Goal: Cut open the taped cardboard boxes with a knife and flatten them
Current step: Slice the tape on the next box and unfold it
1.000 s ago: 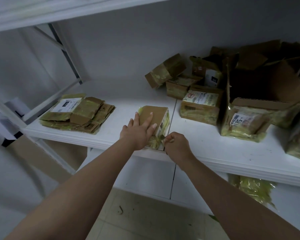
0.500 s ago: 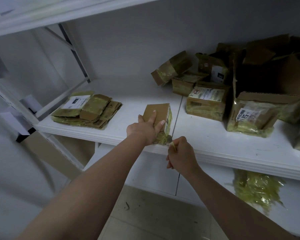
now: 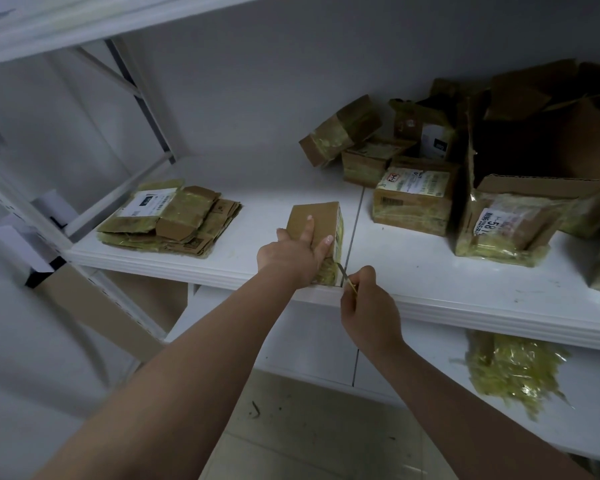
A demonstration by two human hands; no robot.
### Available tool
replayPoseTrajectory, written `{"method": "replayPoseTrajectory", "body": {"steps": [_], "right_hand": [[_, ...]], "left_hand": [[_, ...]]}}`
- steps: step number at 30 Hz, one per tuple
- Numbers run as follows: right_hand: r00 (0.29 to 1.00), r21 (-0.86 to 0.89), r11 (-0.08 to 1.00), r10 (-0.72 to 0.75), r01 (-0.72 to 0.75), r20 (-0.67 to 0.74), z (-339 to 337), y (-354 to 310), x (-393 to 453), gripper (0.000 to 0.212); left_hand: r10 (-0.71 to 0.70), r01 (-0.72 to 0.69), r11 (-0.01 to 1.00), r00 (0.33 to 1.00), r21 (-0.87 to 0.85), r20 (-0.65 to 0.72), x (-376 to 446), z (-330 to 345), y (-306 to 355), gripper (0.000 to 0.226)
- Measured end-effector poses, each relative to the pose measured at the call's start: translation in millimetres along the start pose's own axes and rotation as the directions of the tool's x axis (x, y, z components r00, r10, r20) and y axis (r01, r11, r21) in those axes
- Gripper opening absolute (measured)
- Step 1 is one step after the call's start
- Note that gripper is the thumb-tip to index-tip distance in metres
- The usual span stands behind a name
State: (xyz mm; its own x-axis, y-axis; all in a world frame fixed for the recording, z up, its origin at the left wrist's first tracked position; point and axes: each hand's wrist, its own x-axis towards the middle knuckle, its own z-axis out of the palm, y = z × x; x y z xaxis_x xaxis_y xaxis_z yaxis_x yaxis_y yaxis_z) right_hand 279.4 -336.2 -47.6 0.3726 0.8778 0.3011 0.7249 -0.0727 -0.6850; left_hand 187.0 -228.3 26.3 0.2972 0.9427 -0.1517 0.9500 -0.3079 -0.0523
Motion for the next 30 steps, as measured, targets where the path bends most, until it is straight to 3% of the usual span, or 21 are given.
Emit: {"method": "replayPoseTrajectory", "body": {"steps": [14,30], "right_hand": [[0.999,0.057,0.998,-0.018,0.020,-0.031,1.4,2.7,-3.3,0.016],[0.996,-0.133,0.987,0.090,-0.088,0.008,14.6,3.5,-7.5,0.017]], "left_hand": [[-0.036,0.035,0.999,0.998,-0.036,-0.045,-0.3,4.0,8.0,0.068],[-0.055,0.052,0.993,0.998,-0.107,-0.023,-2.9,5.8,7.3,0.075]]}}
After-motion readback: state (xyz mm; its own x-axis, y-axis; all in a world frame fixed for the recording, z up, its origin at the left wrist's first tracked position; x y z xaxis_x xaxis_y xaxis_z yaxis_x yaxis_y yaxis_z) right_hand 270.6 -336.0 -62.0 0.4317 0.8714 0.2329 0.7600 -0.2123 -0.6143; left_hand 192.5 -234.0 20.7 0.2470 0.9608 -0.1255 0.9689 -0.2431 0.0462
